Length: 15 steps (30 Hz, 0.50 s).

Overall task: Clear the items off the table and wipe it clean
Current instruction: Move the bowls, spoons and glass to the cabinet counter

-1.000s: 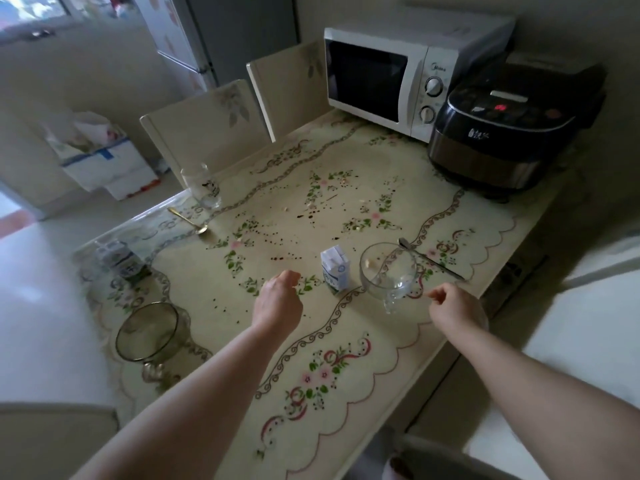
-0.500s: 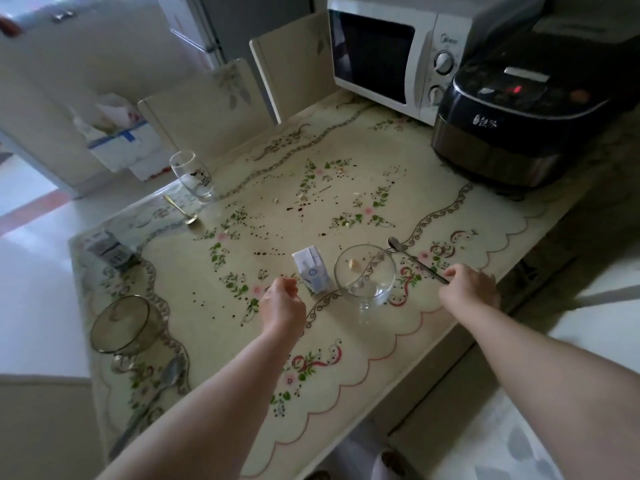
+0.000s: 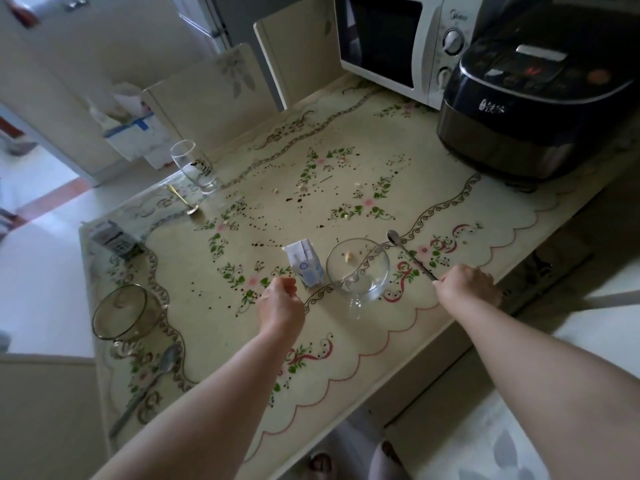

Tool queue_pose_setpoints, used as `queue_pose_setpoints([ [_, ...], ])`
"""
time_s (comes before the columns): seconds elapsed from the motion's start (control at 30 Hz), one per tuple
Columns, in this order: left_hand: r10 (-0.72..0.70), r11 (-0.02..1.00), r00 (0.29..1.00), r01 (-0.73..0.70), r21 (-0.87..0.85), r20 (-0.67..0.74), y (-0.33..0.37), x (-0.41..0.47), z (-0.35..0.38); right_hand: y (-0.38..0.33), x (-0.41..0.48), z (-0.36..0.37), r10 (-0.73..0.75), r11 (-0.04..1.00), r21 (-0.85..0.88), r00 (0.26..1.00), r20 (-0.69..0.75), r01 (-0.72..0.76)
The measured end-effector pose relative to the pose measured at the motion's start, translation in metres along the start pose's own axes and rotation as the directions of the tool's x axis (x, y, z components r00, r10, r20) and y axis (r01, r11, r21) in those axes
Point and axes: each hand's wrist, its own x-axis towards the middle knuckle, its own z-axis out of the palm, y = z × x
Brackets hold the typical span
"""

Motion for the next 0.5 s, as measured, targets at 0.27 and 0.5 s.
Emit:
queue_pose_setpoints([
  [0.27,0.010,0.999,1.000,-0.009,-0.038,0.014,0.001,-0.009,0.002,-0.006,-0.008,0.001,-0.009,1.000,0.001,0.990,0.144,0.009],
  [0.5,0.026,0.999,0.999,-0.025,-0.046,0.034,0.002,-0.014,-0.006,-0.016,-0.022,-0.018,-0.073,0.828,0.559,0.985,0.157,-0.028],
])
